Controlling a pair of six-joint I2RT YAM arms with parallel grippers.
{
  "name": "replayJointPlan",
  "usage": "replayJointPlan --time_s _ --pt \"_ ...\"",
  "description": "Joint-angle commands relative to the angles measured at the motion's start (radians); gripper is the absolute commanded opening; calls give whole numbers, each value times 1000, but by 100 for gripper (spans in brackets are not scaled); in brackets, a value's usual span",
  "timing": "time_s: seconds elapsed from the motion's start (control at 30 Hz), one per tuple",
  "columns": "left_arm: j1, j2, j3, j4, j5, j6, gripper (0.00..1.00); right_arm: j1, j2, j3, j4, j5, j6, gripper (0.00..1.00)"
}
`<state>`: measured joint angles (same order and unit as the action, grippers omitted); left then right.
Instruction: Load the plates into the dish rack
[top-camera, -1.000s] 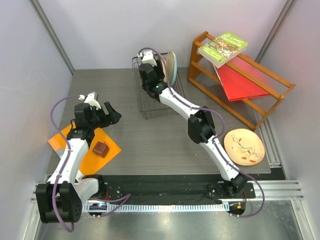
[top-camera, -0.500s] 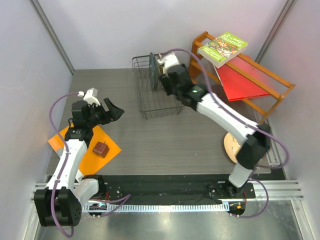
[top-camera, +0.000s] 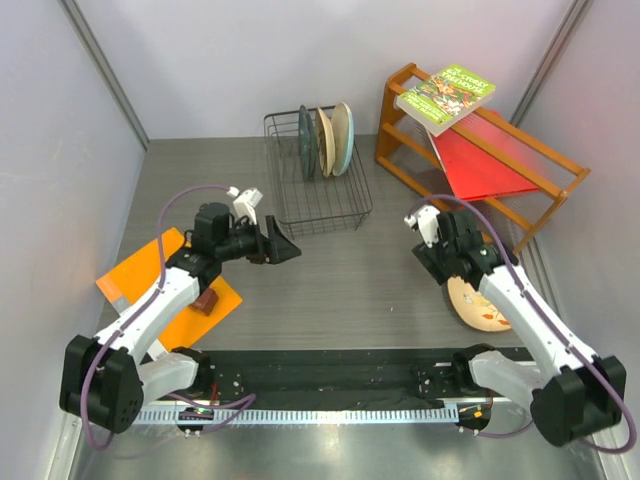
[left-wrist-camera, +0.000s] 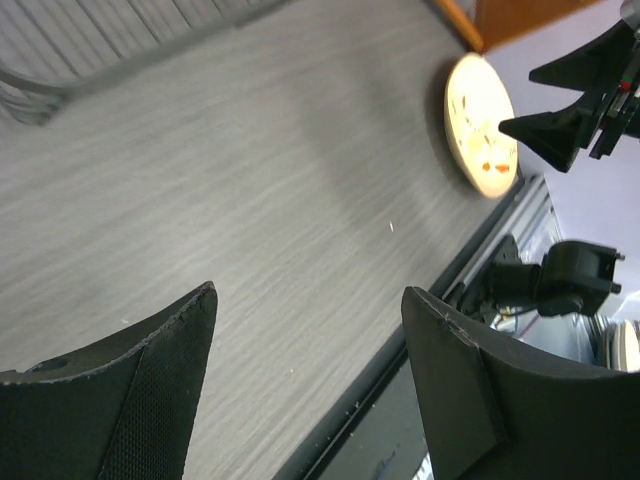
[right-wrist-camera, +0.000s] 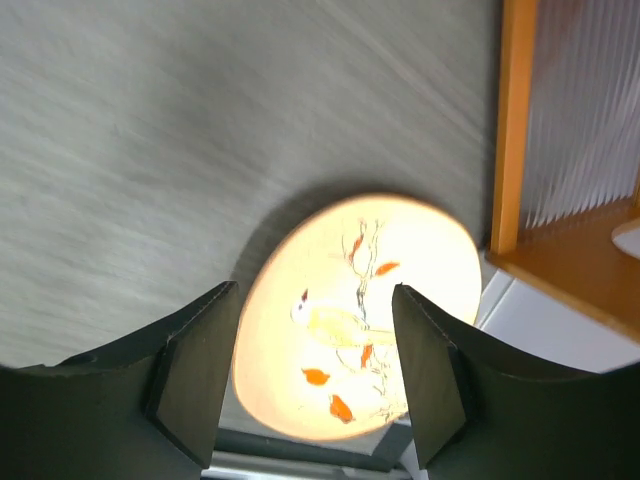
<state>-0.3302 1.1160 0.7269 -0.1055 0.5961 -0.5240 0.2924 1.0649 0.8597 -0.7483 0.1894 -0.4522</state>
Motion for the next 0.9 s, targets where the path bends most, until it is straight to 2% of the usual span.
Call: replayJointPlan --time_s 0.0,0.13,0.27,0.4,0.47,0.6,0.67,0.87 --pt "-81 53 39 61 11 -11 75 -6 -97 -88 -16 50 -85 68" --pt "-142 97 48 63 -8 -19 75 -6 -66 -119 -51 99 -66 66" --pt "-154 107 61 75 -38 -36 73 -6 -66 -96 -68 114 -49 64" --pt "-288 186 120 93 -68 -21 72 -6 -166 -28 -39 18 -20 68" --pt "-346 255 146 101 -102 24 74 -6 -183 33 -8 9 62 69" --pt "-504 385 235 202 -202 12 79 -6 -204 165 36 -30 239 70" --pt "-533 463 255 320 -229 -42 80 -6 -217 249 56 -21 344 72" --pt "-618 735 465 470 -190 -267 79 -88 -165 492 52 -53 483 75"
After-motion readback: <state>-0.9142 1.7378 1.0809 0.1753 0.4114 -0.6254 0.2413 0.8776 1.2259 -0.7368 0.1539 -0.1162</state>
